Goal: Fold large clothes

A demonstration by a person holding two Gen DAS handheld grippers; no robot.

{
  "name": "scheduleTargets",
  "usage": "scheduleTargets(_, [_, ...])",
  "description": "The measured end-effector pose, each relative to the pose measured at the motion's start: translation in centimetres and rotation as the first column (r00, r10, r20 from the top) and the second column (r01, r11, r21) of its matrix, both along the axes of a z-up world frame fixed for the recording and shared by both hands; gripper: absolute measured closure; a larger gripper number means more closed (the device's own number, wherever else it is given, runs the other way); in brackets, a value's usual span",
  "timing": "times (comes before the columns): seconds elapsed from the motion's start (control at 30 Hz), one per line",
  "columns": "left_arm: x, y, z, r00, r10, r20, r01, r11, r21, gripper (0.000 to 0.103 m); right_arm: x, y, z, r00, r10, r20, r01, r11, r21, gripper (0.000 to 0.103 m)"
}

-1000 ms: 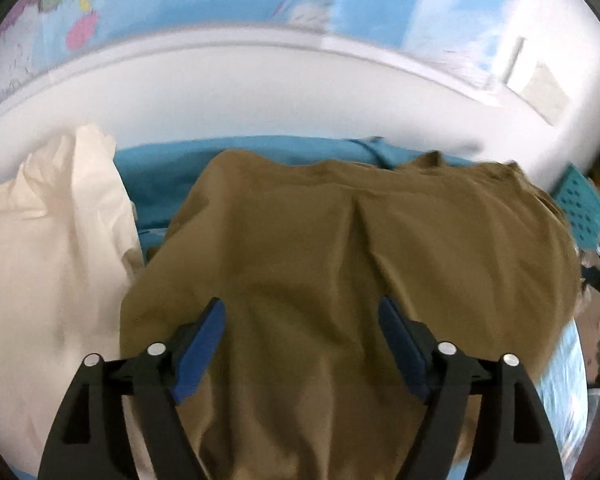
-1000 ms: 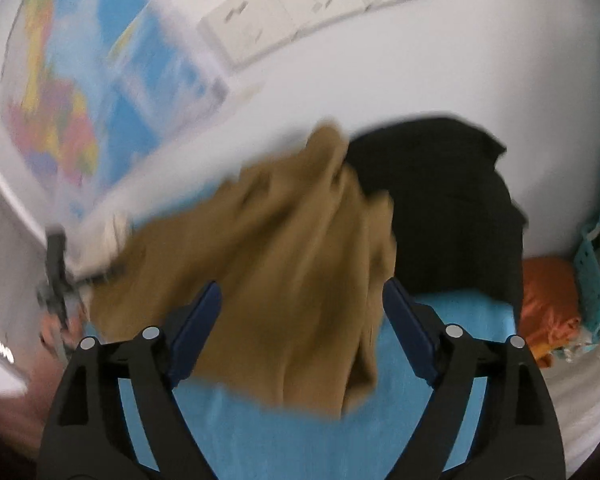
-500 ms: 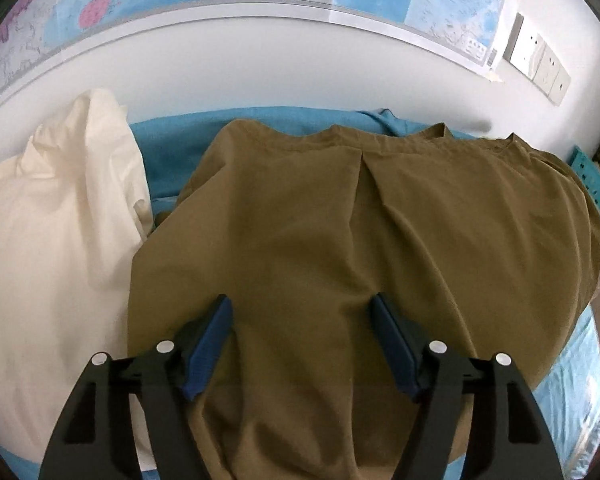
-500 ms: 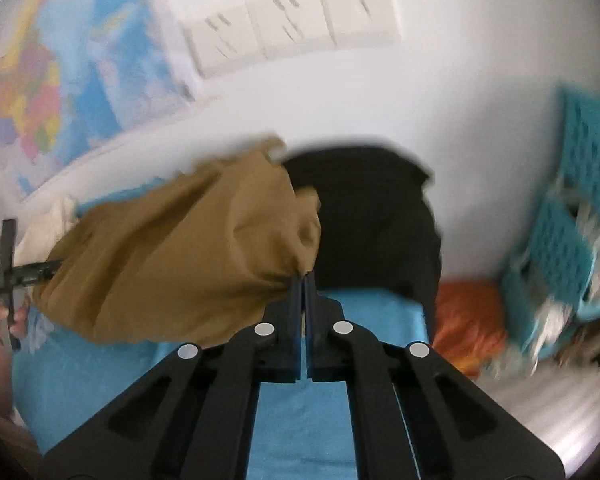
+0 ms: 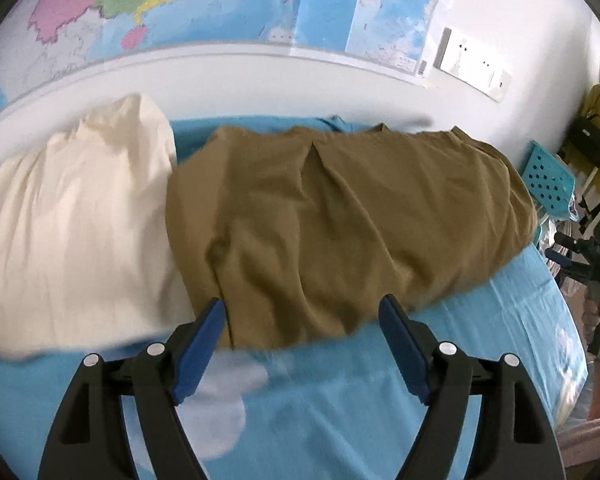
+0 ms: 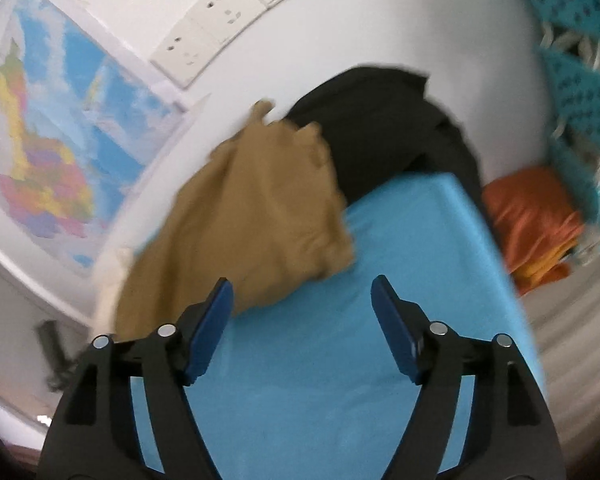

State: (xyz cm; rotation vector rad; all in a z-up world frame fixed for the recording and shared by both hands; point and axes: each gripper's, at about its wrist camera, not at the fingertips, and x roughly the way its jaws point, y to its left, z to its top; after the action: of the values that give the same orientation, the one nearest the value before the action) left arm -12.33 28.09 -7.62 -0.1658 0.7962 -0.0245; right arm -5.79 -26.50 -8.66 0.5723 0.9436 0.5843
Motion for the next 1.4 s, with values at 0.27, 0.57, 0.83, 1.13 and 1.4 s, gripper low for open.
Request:
scheduleTargets(0.27, [-0.5, -1.0, -1.0, 0.999, 0.03, -0.014, -0.029, 0.998, 0.055, 0.027, 1.0, 4.5, -1.6, 0.995, 0.086, -0.051, -0.085, 0.996, 0.027, 0.02])
scheduleTargets(0.57, [-0.6, -0.4, -1.5, 0.998, 0.058, -0.021, -0.058, 0.998, 0.023, 0.027, 3.4, 5.7, -3.0, 0.998, 0.001, -0.064, 0.003, 0.998, 0.069, 0.011])
scheduleTargets(0.83, [0.4, 1.3, -2.5, 0.984, 0.17, -0.047, -0.165, 0.983, 0.081, 0.023, 4.1, 5.9, -3.1, 0.999, 0.012, -0.048, -0.009, 0.997, 0.076, 0.066])
scheduleTargets(1.13, [0.6, 4.3, -3.9, 0.986, 0.146, -0.079, -0.154, 0.983, -0.097, 0.019, 5.4, 5.4, -5.1, 0.995, 0.013, -0.101, 0.003, 0.987, 0.162, 0.045])
scheduleTargets(1.4, [2.9, 3.9, -4.6, 0.994, 0.095, -0.062, -0.104, 0.981, -0.165, 0.052, 5.9, 6.5, -5.1, 0.997, 0.04, -0.063, -0.033, 0.994, 0.108, 0.066])
